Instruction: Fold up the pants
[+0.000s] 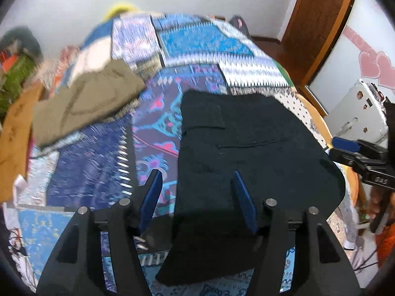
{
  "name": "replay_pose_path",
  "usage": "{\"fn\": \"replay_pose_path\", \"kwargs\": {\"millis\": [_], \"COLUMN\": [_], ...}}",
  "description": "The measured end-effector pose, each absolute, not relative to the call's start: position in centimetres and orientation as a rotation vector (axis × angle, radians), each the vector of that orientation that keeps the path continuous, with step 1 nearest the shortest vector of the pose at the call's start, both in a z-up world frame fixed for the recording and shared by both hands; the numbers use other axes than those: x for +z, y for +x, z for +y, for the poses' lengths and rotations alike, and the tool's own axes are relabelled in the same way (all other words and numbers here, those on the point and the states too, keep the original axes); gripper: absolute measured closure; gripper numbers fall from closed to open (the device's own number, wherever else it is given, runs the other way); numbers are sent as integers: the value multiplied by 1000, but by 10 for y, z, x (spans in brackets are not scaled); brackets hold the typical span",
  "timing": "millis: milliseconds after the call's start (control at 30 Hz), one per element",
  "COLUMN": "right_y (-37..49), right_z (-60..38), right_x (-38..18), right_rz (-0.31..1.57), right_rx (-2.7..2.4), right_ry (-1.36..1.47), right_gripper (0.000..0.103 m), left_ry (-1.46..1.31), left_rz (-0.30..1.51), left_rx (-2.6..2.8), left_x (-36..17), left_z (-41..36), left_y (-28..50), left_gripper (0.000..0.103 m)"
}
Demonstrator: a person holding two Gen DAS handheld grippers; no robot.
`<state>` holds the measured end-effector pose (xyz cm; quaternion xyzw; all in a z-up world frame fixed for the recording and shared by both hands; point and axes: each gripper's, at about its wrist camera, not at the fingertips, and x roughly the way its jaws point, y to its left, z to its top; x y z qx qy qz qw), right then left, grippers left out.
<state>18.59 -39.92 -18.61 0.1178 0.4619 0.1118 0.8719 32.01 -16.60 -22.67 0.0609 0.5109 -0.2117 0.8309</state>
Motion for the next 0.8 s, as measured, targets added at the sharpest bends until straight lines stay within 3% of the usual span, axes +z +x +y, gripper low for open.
{"fn": "replay_pose_path", "kwargs": {"millis": [167, 267, 400, 533, 800], "right_y": [205, 213, 226, 235, 248], "right_z": [-400, -401, -408, -409, -397], "right_x": [-214, -224, -234, -240, -244], "right_rz": [1050, 1074, 1119, 1141, 1140], "right_rx": [271, 309, 388, 437, 483], "right_ry": [301, 328, 393, 413, 442], "right_gripper": [48, 34, 33, 21, 25], "left_ry": [81, 14, -77, -53, -41], "left_rz": [1175, 1233, 1295, 1306, 1296], "left_rx": [-485, -517, -568, -609, -596], "left_x": [-251, -264, -274, -275, -277], "left_z": [-169, -166, -166, -181, -196], "left_y": [342, 356, 372, 376, 388], "left_gripper": [38, 35, 35, 34, 36]}}
